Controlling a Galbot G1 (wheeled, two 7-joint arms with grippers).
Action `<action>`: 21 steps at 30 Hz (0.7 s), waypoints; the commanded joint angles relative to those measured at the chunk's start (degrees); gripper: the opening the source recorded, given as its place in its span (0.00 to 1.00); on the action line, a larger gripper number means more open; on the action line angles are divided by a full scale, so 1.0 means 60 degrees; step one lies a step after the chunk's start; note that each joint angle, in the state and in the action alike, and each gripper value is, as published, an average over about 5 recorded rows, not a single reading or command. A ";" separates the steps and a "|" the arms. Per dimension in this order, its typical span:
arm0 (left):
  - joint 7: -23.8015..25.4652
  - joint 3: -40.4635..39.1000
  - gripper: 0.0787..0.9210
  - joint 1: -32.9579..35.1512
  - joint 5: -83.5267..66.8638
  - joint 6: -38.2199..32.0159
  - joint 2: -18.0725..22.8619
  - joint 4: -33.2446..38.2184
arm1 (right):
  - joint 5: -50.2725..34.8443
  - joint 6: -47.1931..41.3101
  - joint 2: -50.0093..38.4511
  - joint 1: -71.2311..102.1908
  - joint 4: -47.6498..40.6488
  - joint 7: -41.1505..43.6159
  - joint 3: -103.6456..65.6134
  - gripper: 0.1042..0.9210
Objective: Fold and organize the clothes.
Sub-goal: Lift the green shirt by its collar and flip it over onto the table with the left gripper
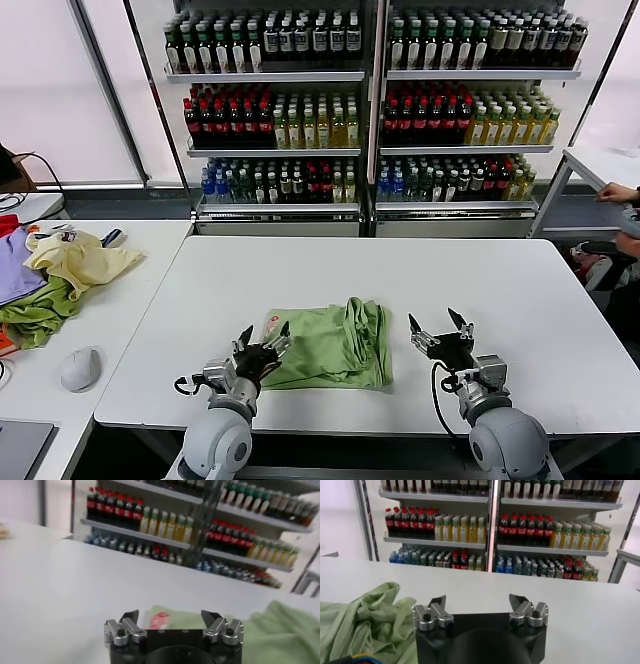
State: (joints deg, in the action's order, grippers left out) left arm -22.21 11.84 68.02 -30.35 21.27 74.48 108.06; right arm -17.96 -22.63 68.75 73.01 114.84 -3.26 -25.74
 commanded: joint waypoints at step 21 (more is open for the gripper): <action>0.0197 -0.0296 0.38 -0.0015 -0.0471 0.0018 0.0047 -0.0720 | 0.0159 -0.0067 0.0208 0.0032 0.0113 -0.0033 -0.0014 0.88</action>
State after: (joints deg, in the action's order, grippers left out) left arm -21.51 9.67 68.11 -27.15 21.68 74.89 104.08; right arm -17.12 -22.96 69.80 73.24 115.39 -3.37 -25.83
